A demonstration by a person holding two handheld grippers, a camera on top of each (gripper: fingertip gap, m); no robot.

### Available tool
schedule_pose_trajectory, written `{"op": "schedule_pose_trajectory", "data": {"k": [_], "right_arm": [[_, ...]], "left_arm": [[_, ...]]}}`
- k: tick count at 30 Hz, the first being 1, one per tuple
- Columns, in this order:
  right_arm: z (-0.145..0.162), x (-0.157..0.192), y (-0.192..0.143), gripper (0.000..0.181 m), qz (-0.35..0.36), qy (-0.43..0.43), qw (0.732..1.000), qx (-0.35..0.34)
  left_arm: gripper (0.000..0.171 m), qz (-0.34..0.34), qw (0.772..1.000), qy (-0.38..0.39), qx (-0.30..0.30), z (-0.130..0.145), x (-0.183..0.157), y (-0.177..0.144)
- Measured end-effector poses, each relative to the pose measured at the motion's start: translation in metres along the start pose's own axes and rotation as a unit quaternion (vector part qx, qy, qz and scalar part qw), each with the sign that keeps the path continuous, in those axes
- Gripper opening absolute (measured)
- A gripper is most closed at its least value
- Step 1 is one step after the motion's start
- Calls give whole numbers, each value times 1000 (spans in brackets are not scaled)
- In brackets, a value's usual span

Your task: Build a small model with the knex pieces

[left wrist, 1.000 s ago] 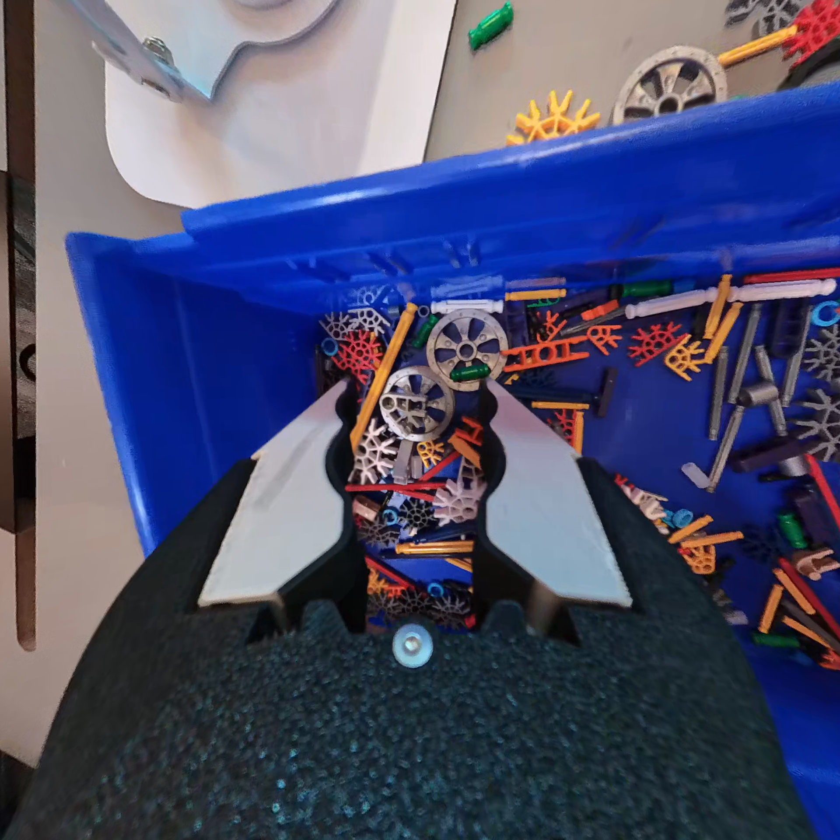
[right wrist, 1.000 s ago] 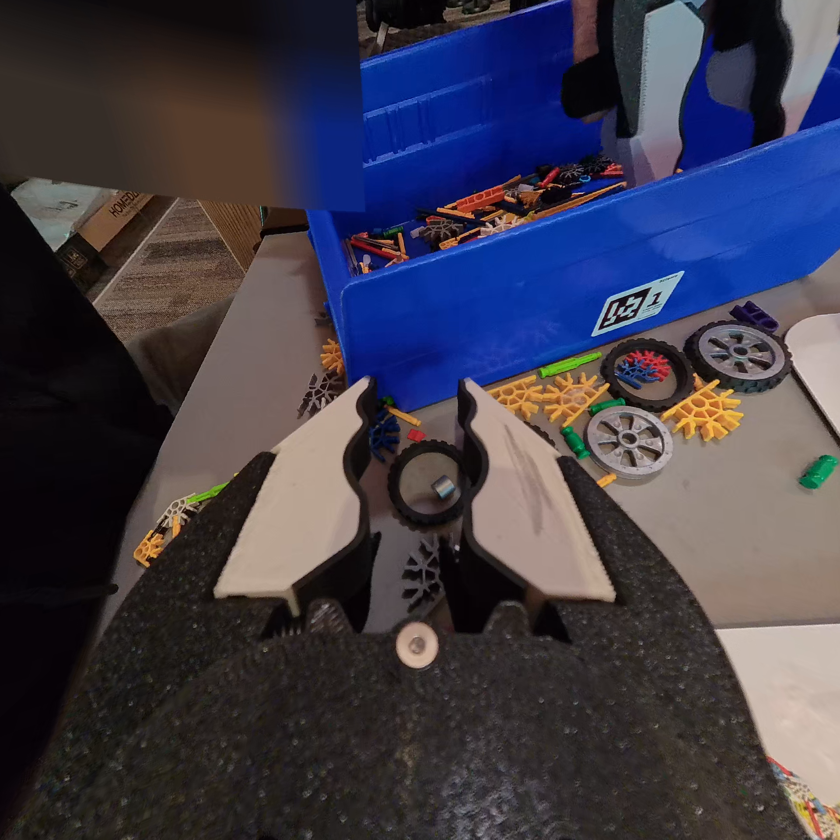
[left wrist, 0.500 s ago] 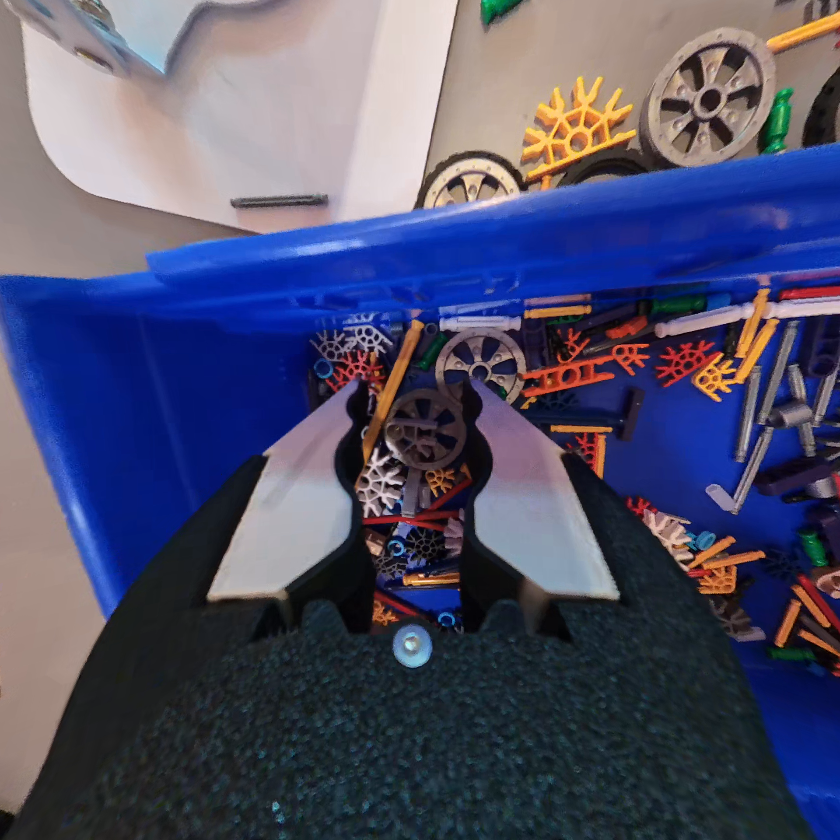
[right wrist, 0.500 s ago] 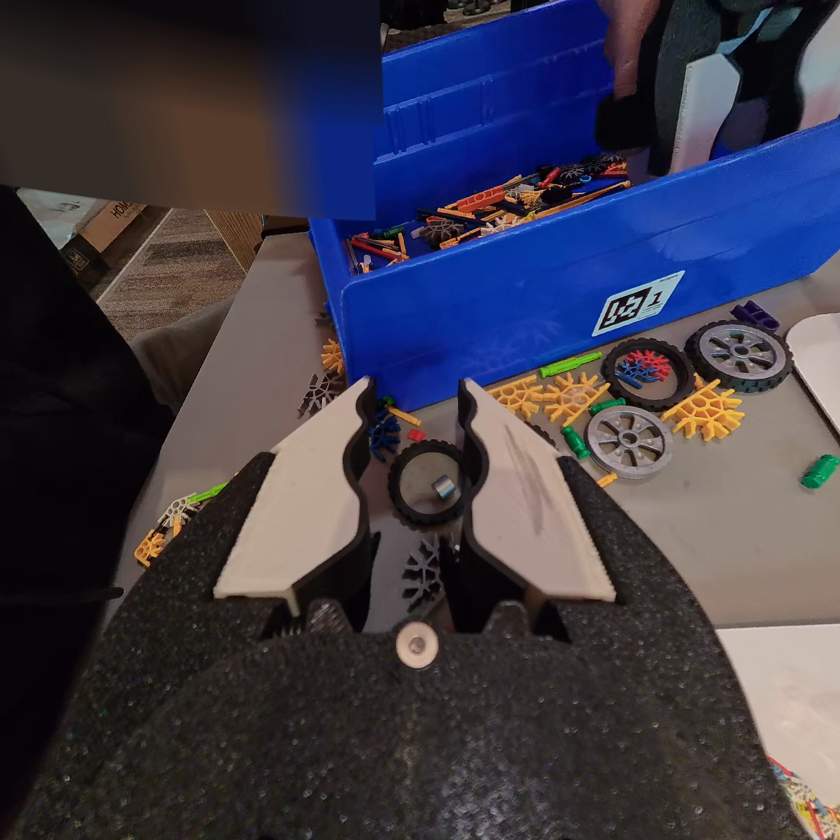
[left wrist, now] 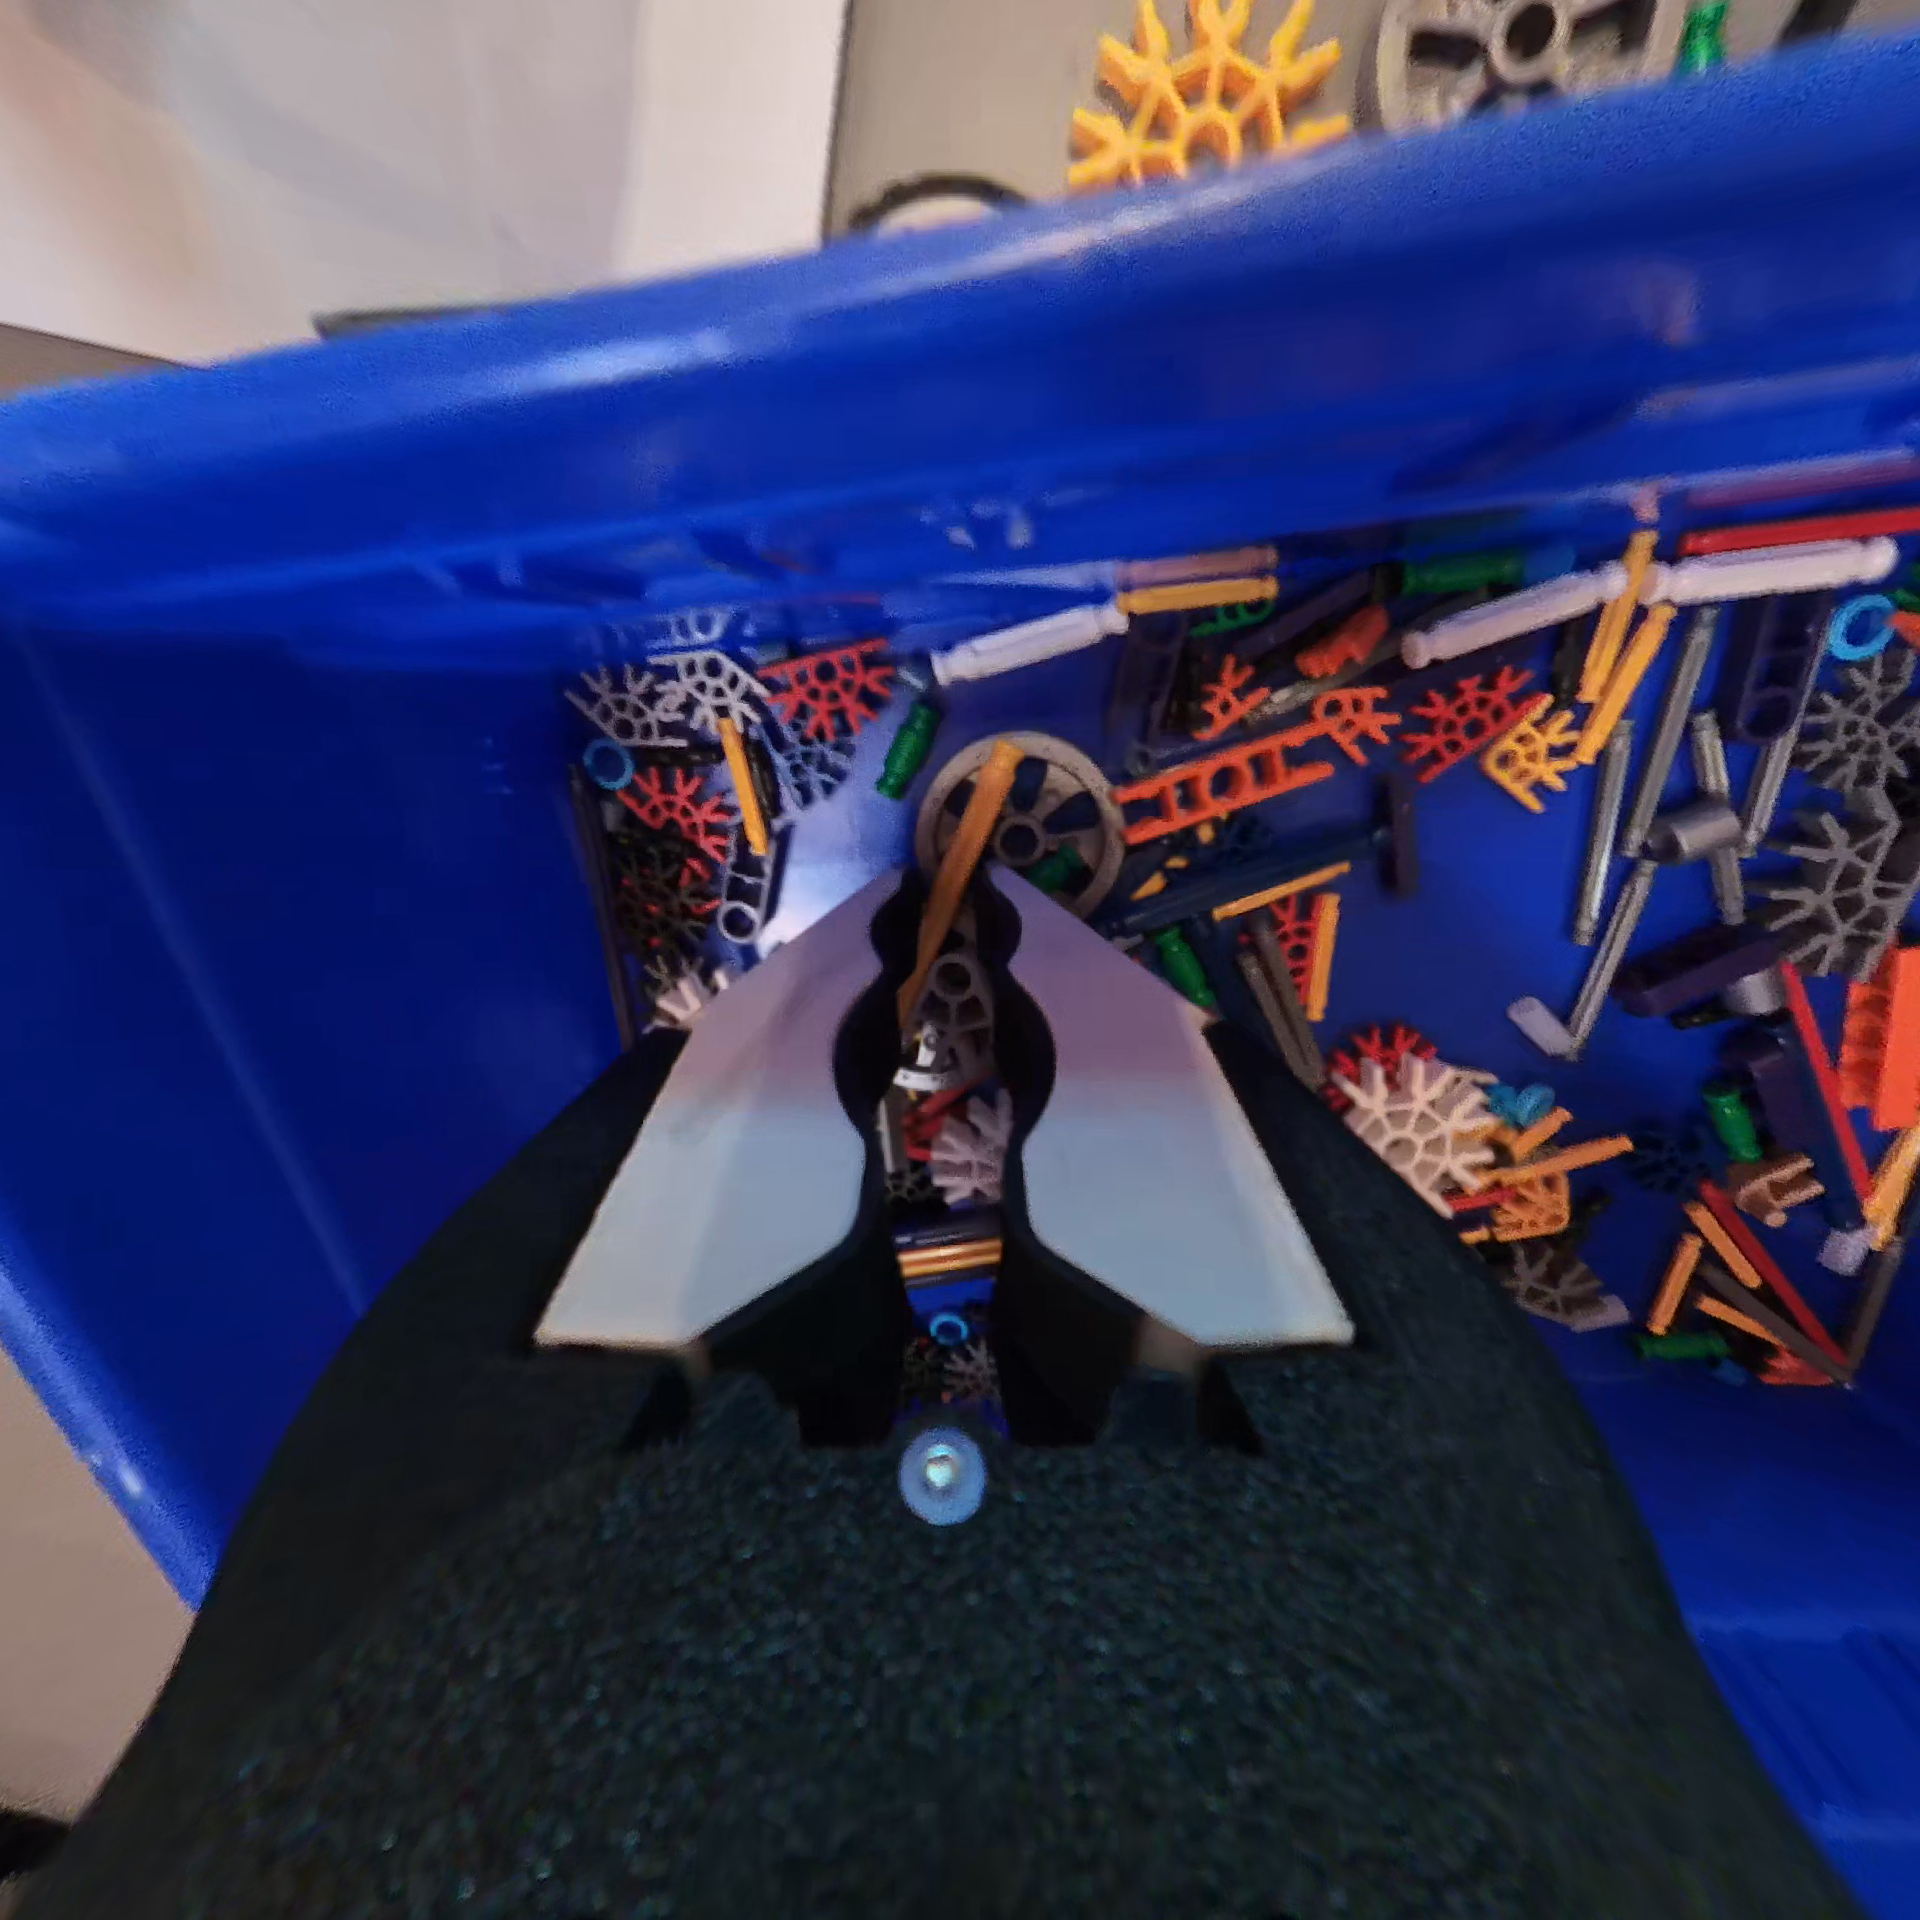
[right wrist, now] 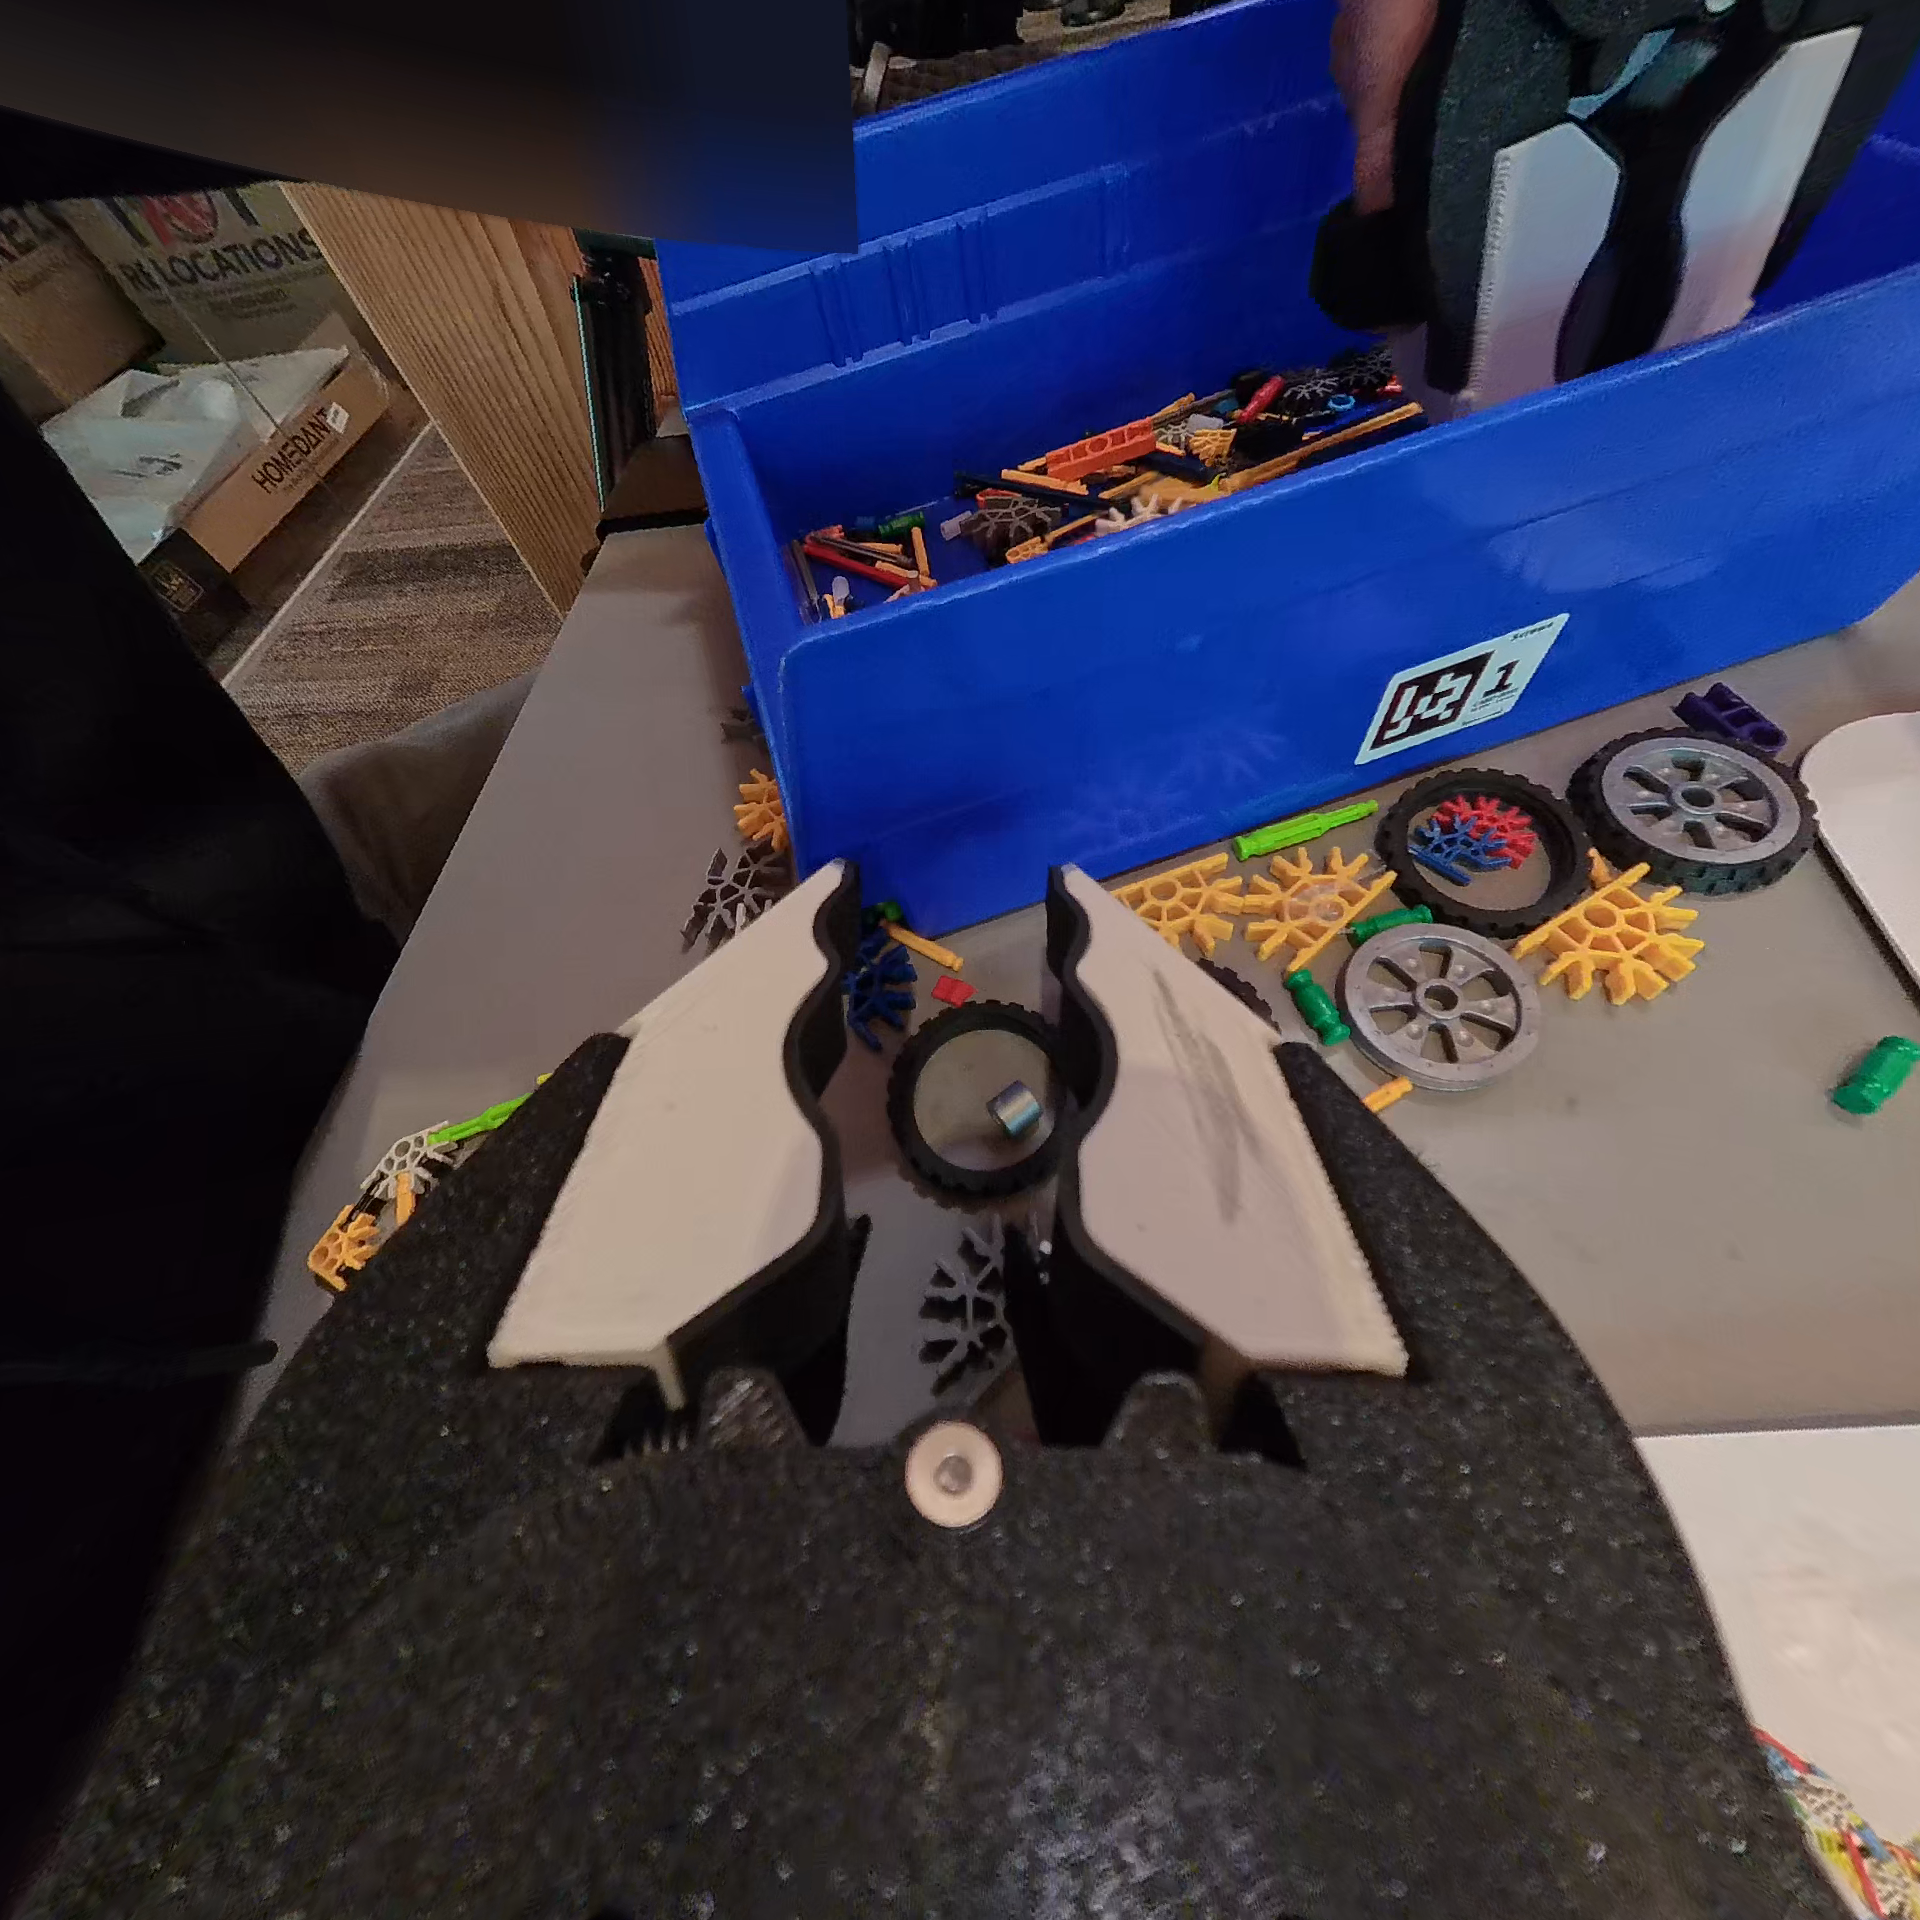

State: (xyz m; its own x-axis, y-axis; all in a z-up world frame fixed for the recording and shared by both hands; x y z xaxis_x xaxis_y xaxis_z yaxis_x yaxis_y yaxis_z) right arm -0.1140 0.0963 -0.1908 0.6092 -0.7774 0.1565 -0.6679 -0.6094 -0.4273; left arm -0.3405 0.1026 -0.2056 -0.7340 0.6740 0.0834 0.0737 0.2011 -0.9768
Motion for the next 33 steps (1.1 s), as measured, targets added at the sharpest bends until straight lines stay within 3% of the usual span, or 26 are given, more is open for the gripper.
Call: {"op": "schedule_pose_trajectory", "data": {"k": [7,16,25,33], "right_arm": [[1,1,0,35,-3,-2,1000,2],[1,1,0,35,-4,-2,1000,2],[0,2,0,35,-3,-6,1000,1],[-6,7,-2,35,-1,-18,1000,-2]], "left_arm": [[10,31,997,40,55,18,-30,-8],[26,-29,1000,-10,-2,22,0,-34],[58,-58,998,-20,24,26,14,-16],[67,-6,999,-49,23,25,11,-7]]}}
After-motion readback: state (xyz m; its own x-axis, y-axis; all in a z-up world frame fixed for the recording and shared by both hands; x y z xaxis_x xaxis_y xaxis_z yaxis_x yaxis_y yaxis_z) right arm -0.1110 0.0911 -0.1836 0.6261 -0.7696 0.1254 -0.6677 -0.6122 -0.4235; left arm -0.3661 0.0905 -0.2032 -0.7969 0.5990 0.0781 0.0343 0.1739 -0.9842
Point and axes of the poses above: each gripper's, where its closed fingertips meet, y out along the fingers, z out of its underside, x = y × z across the jaws, the point moved 6 cm from there along -y, back along the fingers, and after that the axes turned 1 degree about -z, right-handed, at the moved point
